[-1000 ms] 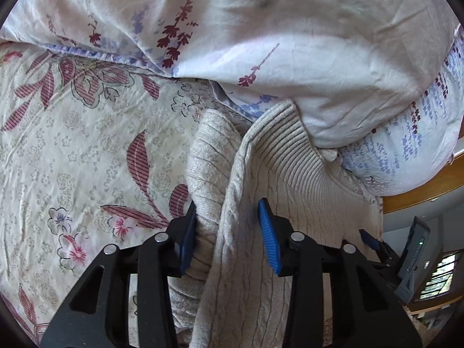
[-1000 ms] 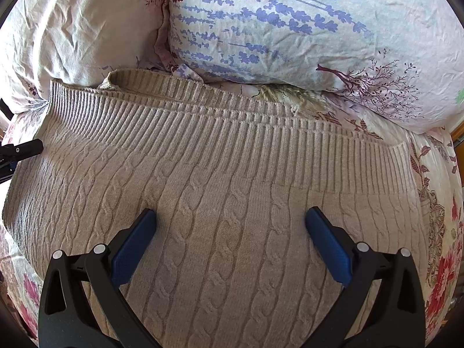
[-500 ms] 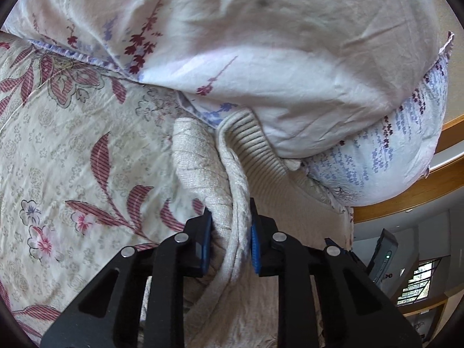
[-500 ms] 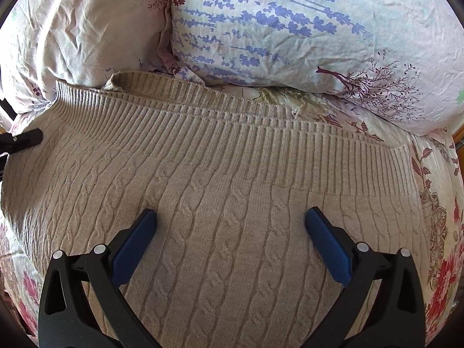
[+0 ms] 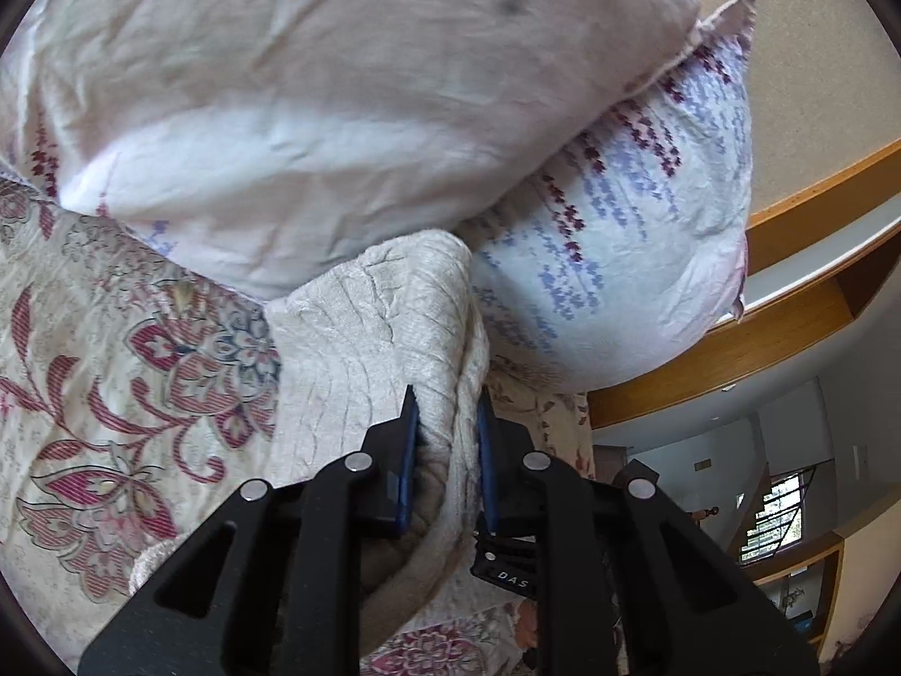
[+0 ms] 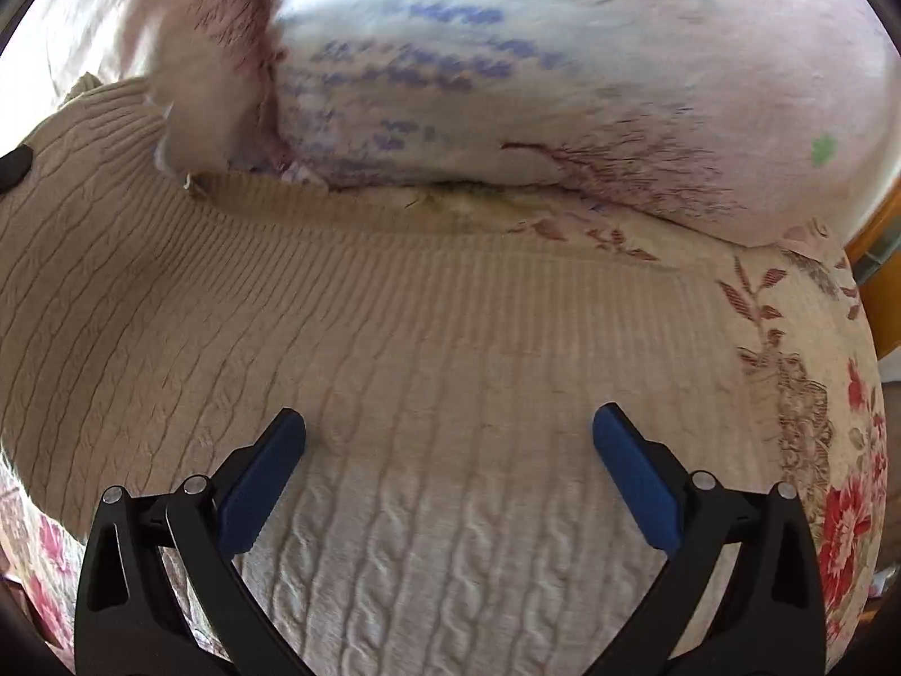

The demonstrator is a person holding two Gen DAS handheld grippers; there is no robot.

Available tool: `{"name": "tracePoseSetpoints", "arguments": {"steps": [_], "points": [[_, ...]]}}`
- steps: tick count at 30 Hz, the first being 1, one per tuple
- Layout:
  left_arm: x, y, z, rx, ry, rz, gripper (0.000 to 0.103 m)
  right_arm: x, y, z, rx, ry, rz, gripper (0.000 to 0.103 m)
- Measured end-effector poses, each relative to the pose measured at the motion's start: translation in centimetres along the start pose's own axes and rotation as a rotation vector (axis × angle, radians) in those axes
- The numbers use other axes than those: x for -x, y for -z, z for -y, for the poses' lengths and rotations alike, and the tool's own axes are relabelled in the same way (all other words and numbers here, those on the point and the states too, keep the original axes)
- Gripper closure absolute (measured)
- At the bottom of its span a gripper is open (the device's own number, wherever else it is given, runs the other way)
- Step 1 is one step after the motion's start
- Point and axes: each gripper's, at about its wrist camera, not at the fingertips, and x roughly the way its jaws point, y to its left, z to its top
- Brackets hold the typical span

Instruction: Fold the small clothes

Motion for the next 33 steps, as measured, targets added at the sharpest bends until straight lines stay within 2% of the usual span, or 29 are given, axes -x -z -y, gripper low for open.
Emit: {"name": "tracePoseSetpoints", "arguments": {"steps": [2,4,5,7,9,12,13,14,15,16,17,18,19,23,28,30,31,32,33], "points": [[-1.2,0.0,1.8,0.007,0.060,-0.013,0.097,1.0,0.2,2.0,-0.047,-0.004,0.010,0.001],[-2.7,0.0,3.6,-0.024,0.078,-0.028,0.103,1.8,0.7,4.3,-0.103,-0.012,0.013,0.001],[-3.6,0.2,4.2,-0.042,0.073,-0.041,0.103,2.0,0.9,5.2,-0.136,-0.032,0.002,0.001],[-5.1,0.5,4.9,-0.047,0.077,-0.074,0.103,2.6,1.6,7.3,-0.228,-0.154,0.001,0.001],[-5.7,0.6,4.9,-0.058,0.048,-0.079,0.103,3.0,2.0,7.8,-0.284,-0.284,0.003,0.001],[-5.2,0.7,4.2,-0.083,-0.003,-0.081,0.103,2.7,1.6,6.3,-0.273,-0.403,-0.021,0.001],[-4.9,0.7,4.0,-0.090,-0.025,-0.079,0.103,2.4,1.2,5.4,-0.266,-0.449,-0.035,0.004],[-4.0,0.7,3.5,-0.097,-0.051,-0.069,0.103,2.0,0.8,4.8,-0.258,-0.483,-0.052,0.010],[-3.4,0.6,3.2,-0.106,-0.087,-0.047,0.098,1.5,0.3,3.9,-0.249,-0.511,-0.079,0.013],[-2.7,0.6,2.9,-0.116,-0.129,-0.030,0.082,1.0,-0.2,2.9,-0.246,-0.529,-0.106,0.016],[-2.0,0.6,2.6,-0.128,-0.171,-0.013,0.073,0.4,-0.8,2.1,-0.251,-0.552,-0.131,0.025],[-1.3,0.7,2.3,-0.143,-0.212,0.008,0.057,0.1,-0.8,1.1,-0.263,-0.571,-0.158,0.027],[-0.8,0.8,2.3,-0.163,-0.251,0.026,0.049,-0.1,-1.3,0.8,-0.281,-0.591,-0.182,0.032],[0.8,1.5,1.4,-0.231,-0.398,0.050,0.041,-0.7,-2.5,0.7,-0.347,-0.629,-0.191,0.046],[2.2,2.9,-1.4,-0.183,-0.414,0.038,0.039,-1.3,-3.3,-1.1,-0.351,-0.693,-0.234,0.053],[2.0,3.4,-2.2,-0.153,-0.409,0.023,0.038,-2.3,-3.4,-2.5,-0.325,-0.690,-0.269,0.065],[1.7,3.6,-2.4,-0.142,-0.404,0.015,0.038,-2.7,-3.4,-3.0,-0.316,-0.683,-0.278,0.085],[1.7,3.9,-2.5,-0.136,-0.400,0.009,0.038,-2.7,-3.4,-3.3,-0.313,-0.686,-0.264,0.093],[1.6,4.1,-2.5,-0.136,-0.398,0.004,0.038,-2.2,-3.6,-3.2,-0.308,-0.683,-0.223,0.094]]}}
